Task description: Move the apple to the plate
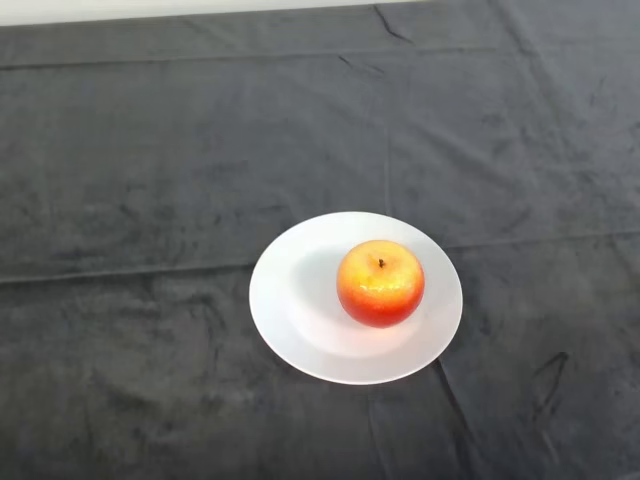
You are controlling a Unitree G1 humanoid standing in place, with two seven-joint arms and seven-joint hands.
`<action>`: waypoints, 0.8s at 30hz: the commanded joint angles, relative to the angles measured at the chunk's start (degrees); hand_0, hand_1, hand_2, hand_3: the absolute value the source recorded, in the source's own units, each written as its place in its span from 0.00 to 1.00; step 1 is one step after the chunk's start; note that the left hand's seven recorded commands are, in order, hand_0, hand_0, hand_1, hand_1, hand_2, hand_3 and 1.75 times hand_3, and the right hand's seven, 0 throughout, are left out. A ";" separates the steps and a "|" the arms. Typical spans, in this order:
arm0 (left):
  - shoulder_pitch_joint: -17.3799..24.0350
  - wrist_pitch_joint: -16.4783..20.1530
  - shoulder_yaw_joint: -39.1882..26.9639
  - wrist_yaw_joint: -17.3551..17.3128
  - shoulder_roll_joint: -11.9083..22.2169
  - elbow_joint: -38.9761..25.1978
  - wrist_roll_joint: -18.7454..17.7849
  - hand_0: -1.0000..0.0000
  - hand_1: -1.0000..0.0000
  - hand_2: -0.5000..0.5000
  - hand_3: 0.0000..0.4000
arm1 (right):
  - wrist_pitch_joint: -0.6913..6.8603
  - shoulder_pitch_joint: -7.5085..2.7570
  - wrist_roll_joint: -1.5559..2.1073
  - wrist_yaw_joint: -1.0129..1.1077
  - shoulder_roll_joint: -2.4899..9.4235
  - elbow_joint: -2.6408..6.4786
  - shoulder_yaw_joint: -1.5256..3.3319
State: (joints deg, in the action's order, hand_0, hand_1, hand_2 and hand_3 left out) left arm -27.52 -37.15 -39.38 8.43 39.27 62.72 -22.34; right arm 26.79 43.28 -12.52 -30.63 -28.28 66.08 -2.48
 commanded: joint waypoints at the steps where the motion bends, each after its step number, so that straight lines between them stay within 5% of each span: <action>1: -0.78 -1.58 -0.44 0.64 3.35 2.18 0.97 1.00 1.00 0.50 0.00 | 0.18 -0.56 -0.18 -0.17 -0.37 1.95 0.01; 24: -2.05 -2.79 1.28 -0.18 3.37 4.98 2.95 1.00 1.00 0.50 0.00 | -0.11 -0.27 -0.15 -0.34 -0.38 2.57 0.05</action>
State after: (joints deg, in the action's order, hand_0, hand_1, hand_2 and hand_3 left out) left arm -27.75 -38.41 -39.02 8.78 39.26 65.58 -21.14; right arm 26.71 43.29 -12.52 -30.64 -28.28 66.30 -2.47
